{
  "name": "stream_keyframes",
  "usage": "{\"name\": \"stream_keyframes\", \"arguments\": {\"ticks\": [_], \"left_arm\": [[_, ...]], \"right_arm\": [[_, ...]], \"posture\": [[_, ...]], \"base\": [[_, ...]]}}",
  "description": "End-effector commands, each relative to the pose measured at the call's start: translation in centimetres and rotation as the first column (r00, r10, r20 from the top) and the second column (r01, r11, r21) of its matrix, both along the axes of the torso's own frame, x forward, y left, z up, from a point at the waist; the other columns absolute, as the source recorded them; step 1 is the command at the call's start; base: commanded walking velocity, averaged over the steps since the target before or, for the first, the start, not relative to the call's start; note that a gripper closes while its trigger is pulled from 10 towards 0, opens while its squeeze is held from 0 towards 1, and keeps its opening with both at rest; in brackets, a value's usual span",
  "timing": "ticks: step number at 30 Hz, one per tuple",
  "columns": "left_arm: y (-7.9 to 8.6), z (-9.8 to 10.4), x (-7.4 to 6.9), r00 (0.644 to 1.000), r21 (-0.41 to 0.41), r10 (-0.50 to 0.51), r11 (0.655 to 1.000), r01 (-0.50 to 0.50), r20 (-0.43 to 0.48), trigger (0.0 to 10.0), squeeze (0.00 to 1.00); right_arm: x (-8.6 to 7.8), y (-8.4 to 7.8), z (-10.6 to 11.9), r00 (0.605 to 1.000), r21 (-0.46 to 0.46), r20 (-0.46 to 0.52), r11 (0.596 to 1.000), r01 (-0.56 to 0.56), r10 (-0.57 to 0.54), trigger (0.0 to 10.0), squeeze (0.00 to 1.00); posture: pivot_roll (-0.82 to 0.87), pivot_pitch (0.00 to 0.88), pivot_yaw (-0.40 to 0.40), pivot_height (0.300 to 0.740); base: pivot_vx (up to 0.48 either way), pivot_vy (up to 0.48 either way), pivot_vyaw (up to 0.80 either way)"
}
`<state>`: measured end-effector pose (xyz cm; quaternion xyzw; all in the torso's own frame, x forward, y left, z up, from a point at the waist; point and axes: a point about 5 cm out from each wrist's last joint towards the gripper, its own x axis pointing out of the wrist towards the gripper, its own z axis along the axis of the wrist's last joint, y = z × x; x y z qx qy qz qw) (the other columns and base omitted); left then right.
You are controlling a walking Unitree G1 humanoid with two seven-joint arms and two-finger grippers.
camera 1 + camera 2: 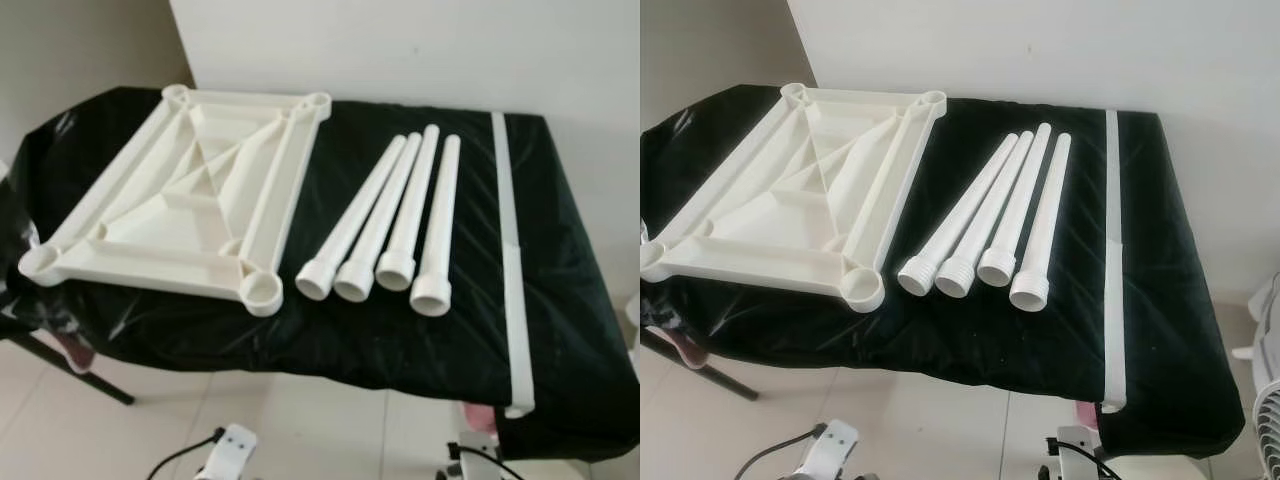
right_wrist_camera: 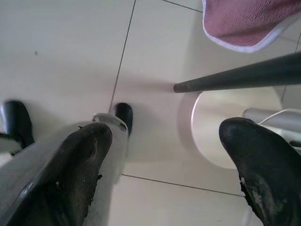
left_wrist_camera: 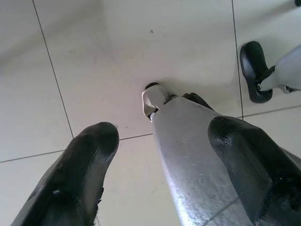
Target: Building children table
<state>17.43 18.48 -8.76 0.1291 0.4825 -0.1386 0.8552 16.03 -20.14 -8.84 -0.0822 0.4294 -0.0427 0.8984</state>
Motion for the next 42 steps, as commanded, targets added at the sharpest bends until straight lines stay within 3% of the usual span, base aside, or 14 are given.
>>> {"name": "stream_keyframes", "arguments": {"ticks": [1,13,17,26,42], "left_arm": [[0.8,-0.5,-1.2,0.996,0.09,0.087,0.992,-0.087,-0.003,10.0,0.0],[0.7,-0.1,-0.2,0.994,0.099,0.106,0.989,-0.11,0.036,10.0,0.0],[-0.2,0.6,1.6,0.993,0.089,0.093,0.991,-0.099,0.074,10.0,0.0],[-1.4,1.3,3.2,0.989,0.069,0.091,0.993,-0.1,0.113,10.0,0.0],[-1.3,1.9,4.2,0.985,0.062,0.083,0.994,-0.093,0.148,10.0,0.0]], "right_arm": [[-0.2,-0.1,-0.1,1.0,-0.005,-0.024,1.0,-0.016,0.016,10.0,0.0],[1.6,-0.4,0.7,0.999,-0.028,0.007,0.998,-0.048,0.049,10.0,0.0],[2.1,-1.1,1.0,0.999,-0.051,0.019,0.998,-0.047,0.048,10.0,0.0],[1.5,-2.5,1.1,1.0,-0.078,0.013,0.997,-0.027,0.028,10.0,0.0],[1.5,-2.5,1.1,0.999,-0.084,0.018,0.996,-0.038,0.04,10.0,0.0]], "posture": [[0.02,0.03,-0.021,0.74],[0.01,0.0,-0.042,0.74],[-0.01,0.0,-0.046,0.74],[-0.02,0.0,-0.101,0.74],[-0.04,0.0,-0.084,0.74]], "base": [[0.0,0.0,0.0],[0.0,0.0,0.0],[0.0,0.0,0.0],[0.0,0.0,0.0],[0.0,0.0,0.0]]}}
